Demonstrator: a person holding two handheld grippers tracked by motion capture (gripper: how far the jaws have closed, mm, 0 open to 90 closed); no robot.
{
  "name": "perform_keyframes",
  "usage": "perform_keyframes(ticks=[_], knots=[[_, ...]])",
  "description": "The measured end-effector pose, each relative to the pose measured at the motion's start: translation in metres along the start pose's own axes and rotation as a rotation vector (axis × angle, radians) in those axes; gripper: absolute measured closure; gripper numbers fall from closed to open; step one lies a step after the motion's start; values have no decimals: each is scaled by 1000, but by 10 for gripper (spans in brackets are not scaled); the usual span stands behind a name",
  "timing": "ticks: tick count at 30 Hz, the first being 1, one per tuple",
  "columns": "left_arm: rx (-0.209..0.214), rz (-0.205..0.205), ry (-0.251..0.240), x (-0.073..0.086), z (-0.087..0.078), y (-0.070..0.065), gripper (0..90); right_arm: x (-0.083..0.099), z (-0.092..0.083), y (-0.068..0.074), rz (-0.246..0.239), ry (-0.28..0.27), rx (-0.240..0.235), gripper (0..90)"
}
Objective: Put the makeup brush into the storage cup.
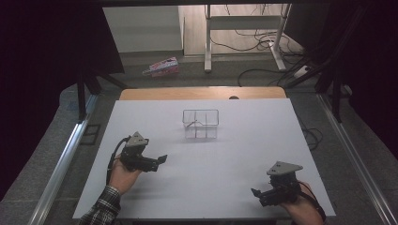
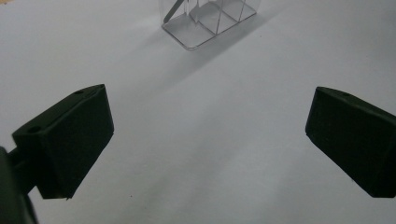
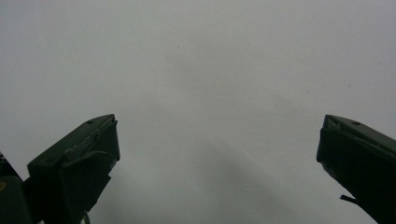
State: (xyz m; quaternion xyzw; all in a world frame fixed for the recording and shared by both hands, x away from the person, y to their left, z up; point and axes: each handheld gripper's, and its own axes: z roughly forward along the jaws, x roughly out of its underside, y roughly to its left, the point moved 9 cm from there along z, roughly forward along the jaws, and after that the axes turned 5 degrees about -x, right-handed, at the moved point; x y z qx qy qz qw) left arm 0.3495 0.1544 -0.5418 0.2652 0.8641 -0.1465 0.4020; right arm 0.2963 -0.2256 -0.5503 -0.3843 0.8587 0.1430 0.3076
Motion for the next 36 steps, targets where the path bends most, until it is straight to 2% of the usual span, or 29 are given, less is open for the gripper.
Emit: perform_keyframes(ticks=[6, 22, 36], knots=[[-3, 4, -3, 5, -6, -3, 15, 0, 0, 0, 1, -6, 3, 0], [-13, -17, -10, 18, -22, -8, 18, -1, -1, 0, 0, -9, 4, 0], [-6, -37, -10, 29, -34, -14, 18, 1, -1, 0, 5, -6, 2, 0]])
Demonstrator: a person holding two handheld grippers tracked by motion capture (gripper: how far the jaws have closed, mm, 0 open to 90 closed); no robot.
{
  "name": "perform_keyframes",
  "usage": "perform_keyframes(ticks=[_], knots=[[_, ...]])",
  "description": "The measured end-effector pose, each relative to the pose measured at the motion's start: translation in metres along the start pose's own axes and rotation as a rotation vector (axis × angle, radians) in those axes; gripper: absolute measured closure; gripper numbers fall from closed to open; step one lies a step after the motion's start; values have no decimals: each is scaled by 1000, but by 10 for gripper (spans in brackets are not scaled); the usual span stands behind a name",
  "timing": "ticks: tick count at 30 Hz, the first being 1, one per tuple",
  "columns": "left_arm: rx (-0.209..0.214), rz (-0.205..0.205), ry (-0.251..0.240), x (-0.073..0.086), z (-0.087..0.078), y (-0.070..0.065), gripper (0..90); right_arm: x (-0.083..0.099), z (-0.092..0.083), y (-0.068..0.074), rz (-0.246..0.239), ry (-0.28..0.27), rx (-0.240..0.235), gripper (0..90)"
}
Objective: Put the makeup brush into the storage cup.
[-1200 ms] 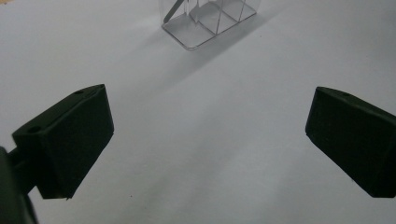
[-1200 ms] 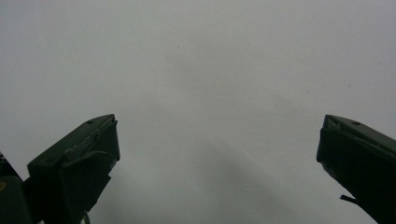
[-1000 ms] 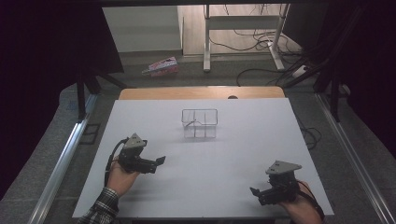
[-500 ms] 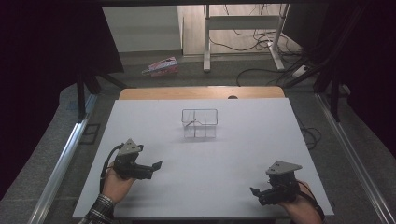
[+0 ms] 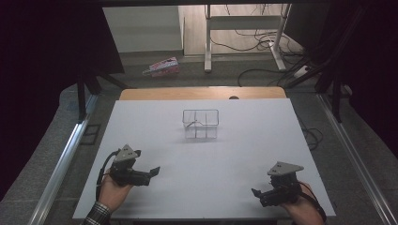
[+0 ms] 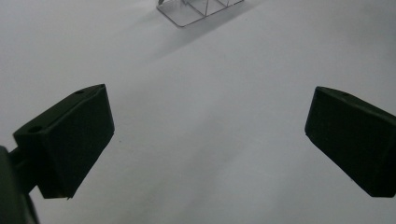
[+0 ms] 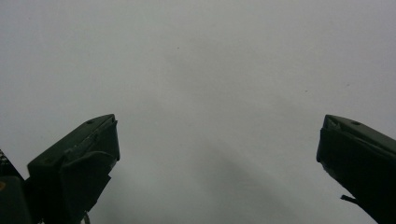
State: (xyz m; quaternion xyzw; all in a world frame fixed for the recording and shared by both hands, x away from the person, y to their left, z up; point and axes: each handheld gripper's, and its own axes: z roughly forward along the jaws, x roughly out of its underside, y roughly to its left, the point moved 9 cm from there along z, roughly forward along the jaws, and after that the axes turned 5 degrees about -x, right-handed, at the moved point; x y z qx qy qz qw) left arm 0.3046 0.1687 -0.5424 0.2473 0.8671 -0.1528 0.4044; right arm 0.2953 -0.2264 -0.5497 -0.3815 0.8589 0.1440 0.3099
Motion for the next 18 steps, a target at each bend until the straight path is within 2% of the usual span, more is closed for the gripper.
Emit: perform_keyframes(ticks=[18], knots=[[-23, -22, -1, 17, -21, 0, 17, 1, 0, 0, -2, 5, -2, 0]])
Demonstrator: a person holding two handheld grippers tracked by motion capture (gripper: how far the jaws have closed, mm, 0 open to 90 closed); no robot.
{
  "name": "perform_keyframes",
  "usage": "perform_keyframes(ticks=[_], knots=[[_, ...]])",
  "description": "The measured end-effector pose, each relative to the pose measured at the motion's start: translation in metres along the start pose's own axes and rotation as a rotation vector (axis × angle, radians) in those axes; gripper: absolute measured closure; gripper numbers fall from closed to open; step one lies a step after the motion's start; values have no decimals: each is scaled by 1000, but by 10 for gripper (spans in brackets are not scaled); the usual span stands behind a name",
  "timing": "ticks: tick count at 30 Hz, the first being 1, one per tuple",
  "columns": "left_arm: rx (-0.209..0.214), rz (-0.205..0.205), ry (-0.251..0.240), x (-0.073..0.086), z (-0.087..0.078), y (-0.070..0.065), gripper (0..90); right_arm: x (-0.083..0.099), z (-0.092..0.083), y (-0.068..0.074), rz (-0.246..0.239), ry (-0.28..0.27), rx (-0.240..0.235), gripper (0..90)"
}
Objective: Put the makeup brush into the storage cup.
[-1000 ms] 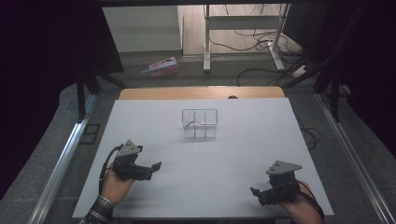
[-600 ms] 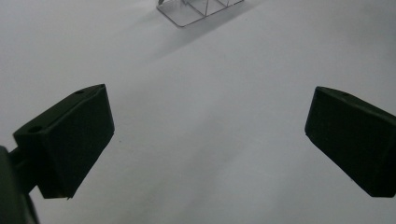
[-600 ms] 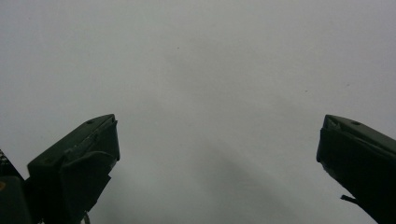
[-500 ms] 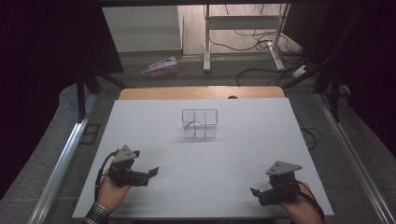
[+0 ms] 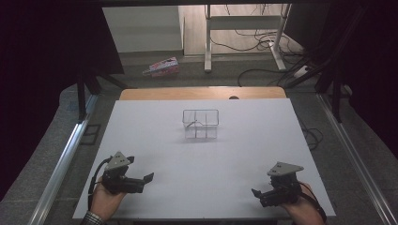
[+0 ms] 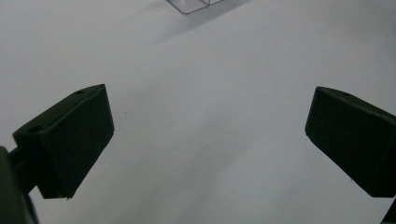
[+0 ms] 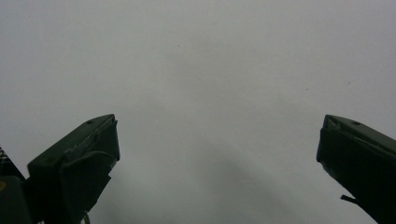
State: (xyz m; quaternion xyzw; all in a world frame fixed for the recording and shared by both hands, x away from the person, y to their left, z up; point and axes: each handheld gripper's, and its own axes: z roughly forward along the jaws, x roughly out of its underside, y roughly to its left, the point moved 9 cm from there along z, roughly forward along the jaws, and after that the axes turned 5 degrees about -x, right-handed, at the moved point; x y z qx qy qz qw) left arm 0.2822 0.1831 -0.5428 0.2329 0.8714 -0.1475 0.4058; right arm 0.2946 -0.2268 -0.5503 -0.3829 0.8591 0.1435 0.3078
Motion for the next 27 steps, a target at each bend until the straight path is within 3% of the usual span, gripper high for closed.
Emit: perform_keyframes(ticks=[18, 27], knots=[[-46, 7, 33, 23, -16, -5, 15, 1, 0, 0, 0, 4, 2, 0], [-43, -7, 57, 32, -21, -8, 12, 1, 1, 1, -3, 11, 1, 0]])
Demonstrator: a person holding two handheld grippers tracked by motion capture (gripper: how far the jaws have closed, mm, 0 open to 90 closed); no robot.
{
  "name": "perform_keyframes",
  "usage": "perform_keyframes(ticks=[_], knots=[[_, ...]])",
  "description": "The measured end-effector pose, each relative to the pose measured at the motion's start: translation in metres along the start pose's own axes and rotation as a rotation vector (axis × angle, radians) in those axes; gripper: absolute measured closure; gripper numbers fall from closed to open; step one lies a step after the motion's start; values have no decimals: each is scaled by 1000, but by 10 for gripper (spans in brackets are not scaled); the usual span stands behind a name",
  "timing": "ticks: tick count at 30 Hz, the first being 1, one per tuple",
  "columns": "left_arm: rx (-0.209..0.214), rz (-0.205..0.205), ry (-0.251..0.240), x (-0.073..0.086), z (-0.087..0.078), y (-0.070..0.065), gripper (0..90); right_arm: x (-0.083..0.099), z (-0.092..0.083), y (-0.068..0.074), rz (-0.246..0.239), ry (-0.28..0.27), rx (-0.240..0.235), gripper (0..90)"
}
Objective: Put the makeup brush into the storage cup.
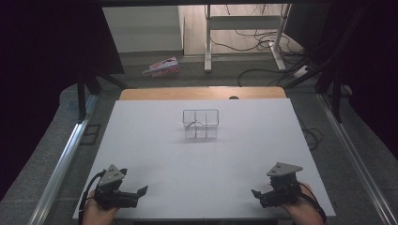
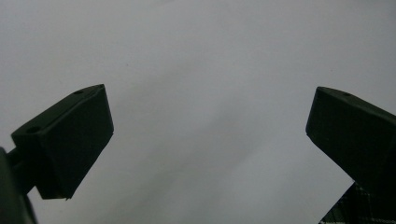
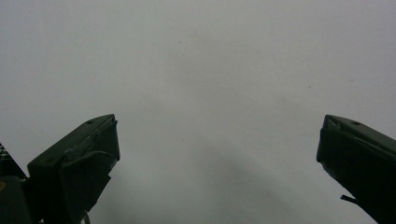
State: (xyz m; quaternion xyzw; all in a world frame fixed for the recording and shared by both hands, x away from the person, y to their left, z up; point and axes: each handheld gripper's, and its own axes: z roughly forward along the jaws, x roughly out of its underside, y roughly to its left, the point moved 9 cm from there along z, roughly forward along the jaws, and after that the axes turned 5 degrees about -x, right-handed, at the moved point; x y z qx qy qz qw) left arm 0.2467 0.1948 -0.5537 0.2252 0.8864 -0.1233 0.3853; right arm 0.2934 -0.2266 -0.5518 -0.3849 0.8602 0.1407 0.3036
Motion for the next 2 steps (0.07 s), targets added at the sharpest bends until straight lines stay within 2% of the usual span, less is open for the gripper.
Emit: perform_keyframes(ticks=[2], knots=[[0, -7, -4, 0, 0, 0, 12, 0, 0, 0, -2, 2, 1, 0]])
